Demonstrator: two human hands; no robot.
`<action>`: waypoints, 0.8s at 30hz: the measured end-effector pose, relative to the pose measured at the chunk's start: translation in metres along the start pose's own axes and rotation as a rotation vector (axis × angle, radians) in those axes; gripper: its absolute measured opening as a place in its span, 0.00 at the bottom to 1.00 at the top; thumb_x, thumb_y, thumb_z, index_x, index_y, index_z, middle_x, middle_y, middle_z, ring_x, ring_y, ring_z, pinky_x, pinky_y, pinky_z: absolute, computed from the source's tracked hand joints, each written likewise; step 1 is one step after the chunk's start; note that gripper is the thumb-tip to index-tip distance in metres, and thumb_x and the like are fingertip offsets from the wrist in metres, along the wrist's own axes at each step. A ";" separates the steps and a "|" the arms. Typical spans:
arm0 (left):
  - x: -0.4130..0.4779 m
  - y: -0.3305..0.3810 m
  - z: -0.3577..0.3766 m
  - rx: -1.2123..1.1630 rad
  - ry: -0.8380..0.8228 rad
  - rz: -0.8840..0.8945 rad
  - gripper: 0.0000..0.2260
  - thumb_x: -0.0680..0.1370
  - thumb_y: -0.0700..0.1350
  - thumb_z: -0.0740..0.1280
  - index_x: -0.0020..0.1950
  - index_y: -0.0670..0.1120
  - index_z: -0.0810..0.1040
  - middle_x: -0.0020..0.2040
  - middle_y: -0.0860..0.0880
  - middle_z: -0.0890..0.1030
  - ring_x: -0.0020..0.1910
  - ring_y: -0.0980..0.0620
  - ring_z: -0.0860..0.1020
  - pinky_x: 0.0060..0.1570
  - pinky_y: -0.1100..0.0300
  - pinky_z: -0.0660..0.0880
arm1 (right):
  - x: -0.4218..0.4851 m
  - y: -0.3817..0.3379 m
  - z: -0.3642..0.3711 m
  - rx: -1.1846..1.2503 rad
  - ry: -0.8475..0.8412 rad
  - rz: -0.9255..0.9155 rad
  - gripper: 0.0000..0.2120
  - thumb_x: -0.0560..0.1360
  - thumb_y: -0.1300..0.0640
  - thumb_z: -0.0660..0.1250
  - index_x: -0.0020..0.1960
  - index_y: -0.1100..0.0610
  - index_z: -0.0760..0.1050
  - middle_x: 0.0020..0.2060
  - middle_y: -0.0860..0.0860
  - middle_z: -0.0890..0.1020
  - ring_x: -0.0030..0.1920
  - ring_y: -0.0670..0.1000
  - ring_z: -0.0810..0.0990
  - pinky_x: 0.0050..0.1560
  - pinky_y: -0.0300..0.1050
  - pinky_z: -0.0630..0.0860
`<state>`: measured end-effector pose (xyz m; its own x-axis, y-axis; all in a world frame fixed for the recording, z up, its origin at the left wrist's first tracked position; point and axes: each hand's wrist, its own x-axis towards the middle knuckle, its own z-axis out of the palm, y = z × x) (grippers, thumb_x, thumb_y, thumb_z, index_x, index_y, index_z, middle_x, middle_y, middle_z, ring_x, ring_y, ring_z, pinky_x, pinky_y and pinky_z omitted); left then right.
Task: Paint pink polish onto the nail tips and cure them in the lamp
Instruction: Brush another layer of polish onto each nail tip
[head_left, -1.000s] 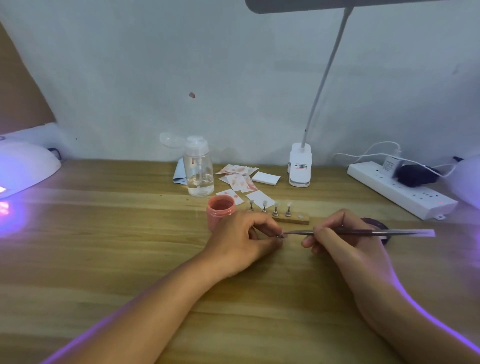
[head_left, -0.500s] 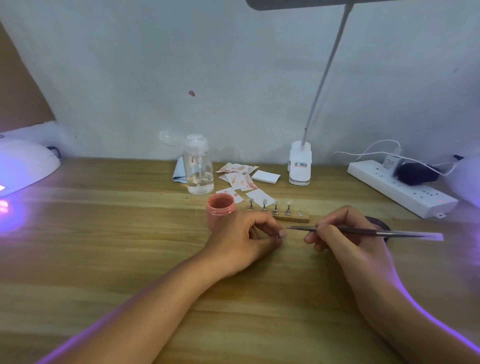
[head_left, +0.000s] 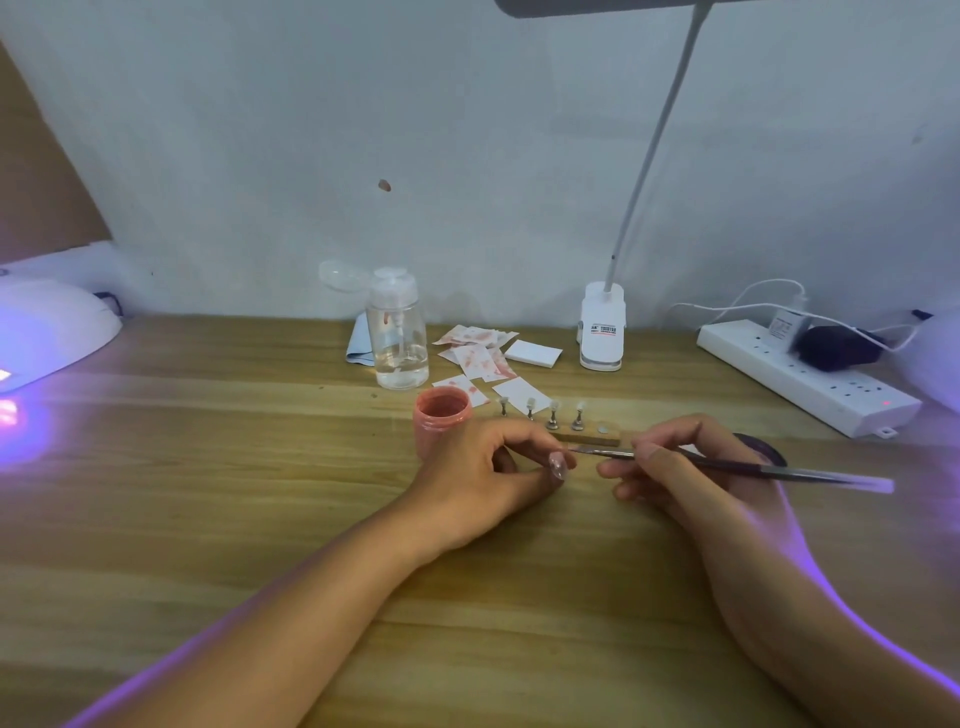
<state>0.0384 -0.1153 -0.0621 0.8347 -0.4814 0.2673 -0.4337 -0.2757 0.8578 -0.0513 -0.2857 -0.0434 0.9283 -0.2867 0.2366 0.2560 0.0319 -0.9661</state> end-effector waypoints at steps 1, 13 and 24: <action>0.000 0.001 0.000 -0.005 -0.001 -0.006 0.03 0.75 0.42 0.74 0.46 0.51 0.85 0.39 0.61 0.82 0.28 0.64 0.69 0.31 0.72 0.64 | 0.001 0.000 0.000 -0.004 -0.021 0.010 0.07 0.75 0.63 0.67 0.46 0.68 0.74 0.38 0.59 0.86 0.38 0.53 0.83 0.47 0.43 0.80; 0.001 0.001 0.000 0.020 -0.007 0.005 0.07 0.75 0.42 0.74 0.43 0.56 0.83 0.36 0.65 0.80 0.27 0.62 0.67 0.29 0.71 0.63 | 0.000 0.002 0.002 -0.053 -0.025 -0.016 0.05 0.75 0.66 0.67 0.43 0.67 0.73 0.35 0.57 0.85 0.35 0.51 0.82 0.41 0.39 0.80; 0.001 0.003 -0.001 0.033 -0.016 0.017 0.06 0.75 0.42 0.73 0.45 0.54 0.83 0.29 0.67 0.77 0.26 0.63 0.67 0.27 0.74 0.60 | -0.002 -0.004 0.005 -0.060 -0.074 -0.054 0.03 0.76 0.67 0.66 0.44 0.68 0.73 0.35 0.57 0.85 0.35 0.48 0.82 0.40 0.37 0.79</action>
<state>0.0381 -0.1160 -0.0592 0.8216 -0.4996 0.2746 -0.4591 -0.2943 0.8382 -0.0527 -0.2802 -0.0399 0.9317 -0.2147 0.2930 0.2914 -0.0397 -0.9558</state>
